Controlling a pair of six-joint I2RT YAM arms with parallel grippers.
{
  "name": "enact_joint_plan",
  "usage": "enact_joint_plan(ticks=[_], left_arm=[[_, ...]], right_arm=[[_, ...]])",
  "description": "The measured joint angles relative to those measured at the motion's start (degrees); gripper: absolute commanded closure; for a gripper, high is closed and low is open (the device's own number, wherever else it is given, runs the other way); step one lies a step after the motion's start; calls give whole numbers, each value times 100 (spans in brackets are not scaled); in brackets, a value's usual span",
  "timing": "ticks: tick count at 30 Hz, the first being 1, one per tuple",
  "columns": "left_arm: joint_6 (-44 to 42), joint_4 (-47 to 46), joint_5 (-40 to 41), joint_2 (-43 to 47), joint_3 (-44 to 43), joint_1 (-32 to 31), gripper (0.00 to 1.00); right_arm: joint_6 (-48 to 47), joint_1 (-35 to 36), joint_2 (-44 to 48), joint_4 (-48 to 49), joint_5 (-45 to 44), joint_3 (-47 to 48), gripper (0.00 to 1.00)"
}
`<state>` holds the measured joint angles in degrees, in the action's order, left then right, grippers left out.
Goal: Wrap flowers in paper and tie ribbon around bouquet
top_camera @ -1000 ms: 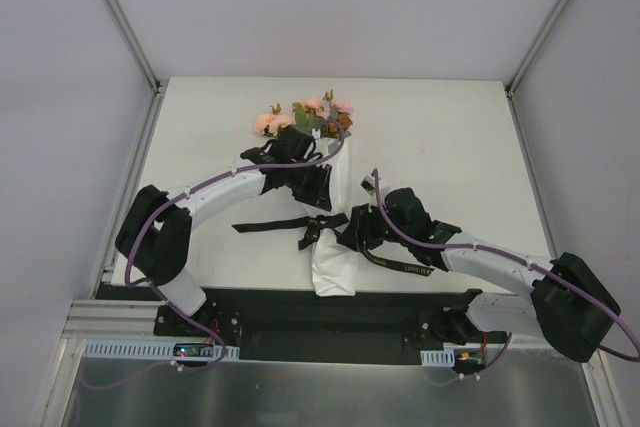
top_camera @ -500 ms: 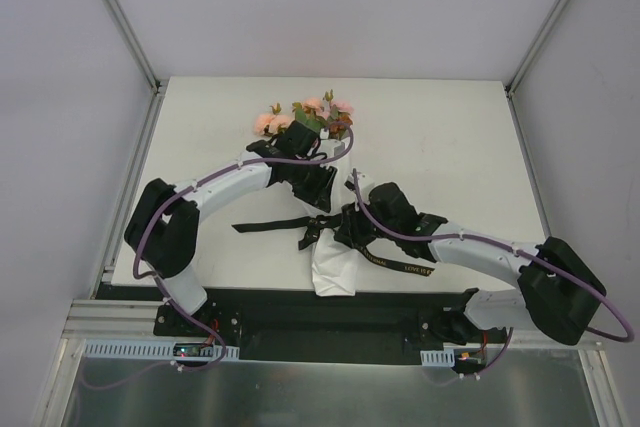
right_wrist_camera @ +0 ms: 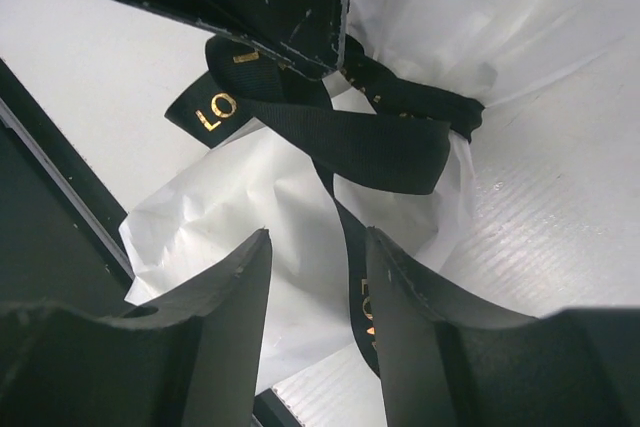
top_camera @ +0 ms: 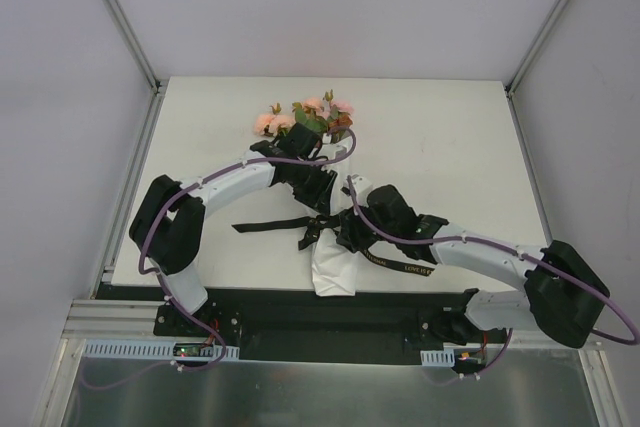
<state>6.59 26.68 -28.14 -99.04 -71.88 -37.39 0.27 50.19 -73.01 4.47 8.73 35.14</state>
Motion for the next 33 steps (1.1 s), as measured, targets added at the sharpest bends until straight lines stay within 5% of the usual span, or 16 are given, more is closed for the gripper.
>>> enact_joint_plan(ticks=[13, 24, 33], left_arm=[[153, 7, -365, -22, -90, 177, 72], [120, 7, -597, -127, -90, 184, 76], [-4, 7, -754, -308, -90, 181, 69]], right_arm=[[-706, -22, -319, -175, -59, 221, 62], [-518, -24, -400, 83, -417, 219, 99], [271, -98, -562, 256, -758, 219, 99]])
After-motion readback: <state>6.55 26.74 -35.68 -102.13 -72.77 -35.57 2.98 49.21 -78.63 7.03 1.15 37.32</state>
